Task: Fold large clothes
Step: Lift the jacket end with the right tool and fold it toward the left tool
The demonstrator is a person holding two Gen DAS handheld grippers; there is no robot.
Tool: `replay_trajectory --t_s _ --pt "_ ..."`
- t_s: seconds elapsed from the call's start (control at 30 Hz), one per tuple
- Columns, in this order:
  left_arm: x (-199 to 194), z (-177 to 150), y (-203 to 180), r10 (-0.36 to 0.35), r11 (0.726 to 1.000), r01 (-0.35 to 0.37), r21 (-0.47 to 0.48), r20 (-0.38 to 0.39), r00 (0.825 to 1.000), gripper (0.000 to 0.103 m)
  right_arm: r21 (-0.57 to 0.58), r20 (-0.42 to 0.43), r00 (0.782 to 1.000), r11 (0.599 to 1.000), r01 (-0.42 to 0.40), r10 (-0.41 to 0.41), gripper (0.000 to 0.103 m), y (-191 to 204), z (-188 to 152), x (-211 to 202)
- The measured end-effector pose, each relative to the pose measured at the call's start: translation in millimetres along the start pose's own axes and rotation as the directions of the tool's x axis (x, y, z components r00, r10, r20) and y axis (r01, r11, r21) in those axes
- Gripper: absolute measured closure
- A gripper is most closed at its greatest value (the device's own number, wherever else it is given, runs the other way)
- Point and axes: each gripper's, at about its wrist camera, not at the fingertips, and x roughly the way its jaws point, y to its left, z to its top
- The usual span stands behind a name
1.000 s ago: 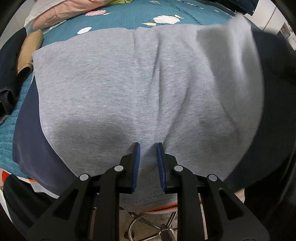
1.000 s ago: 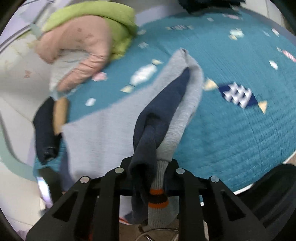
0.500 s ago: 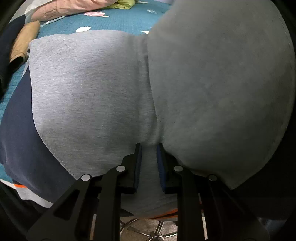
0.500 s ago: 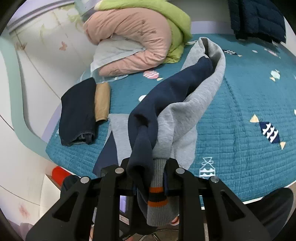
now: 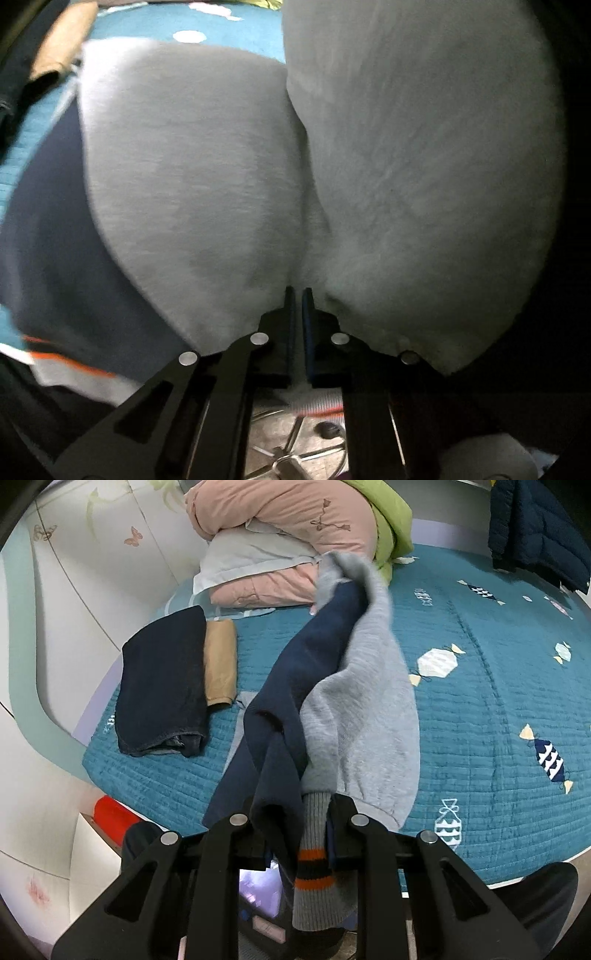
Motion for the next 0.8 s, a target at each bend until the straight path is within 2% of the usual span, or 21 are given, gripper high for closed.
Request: replay_trajectory --t_s 0.13,0.23,0.33,0.4,0.6,0.8 --pt "-35.6 -0.4 14.7 0.098 0.995 -0.099 0.01 0.061 0.993 0.097 0.003 -0.033 0.999 1.0 -0.003 0.003 0.084 5.3 0.2 11.5" --pt "-61.9 -1.5 38.7 0.19 0.981 -0.191 0.011 0.087 0.978 0.096 0.012 -0.048 0.998 0.999 -0.043 0.043 0.084 12.6 0.7 19.2" --pt "-83.4 -8.7 62.6 0.197 0.98 -0.196 -0.021 0.089 0.976 0.096 -0.02 -0.069 0.997 0.999 -0.03 0.029 0.084 25.2 1.3 34.0" --pt "-100.4 -11.1 79.3 0.245 0.969 -0.242 -0.043 0.113 0.963 0.096 -0.01 -0.093 0.994 0.998 -0.058 0.056 0.084 29.4 0.4 45.3" --pt "-126.6 0.8 112.0 0.294 0.952 -0.279 -0.127 0.123 0.948 0.096 -0.042 -0.152 0.986 0.997 -0.071 0.064 0.084 52.6 -5.5 81.8" --pt "-135.6 12.0 132.1 0.36 0.925 -0.339 -0.173 0.115 0.926 0.096 -0.082 -0.265 0.962 0.993 -0.088 0.064 0.083 69.0 -21.0 131.3"
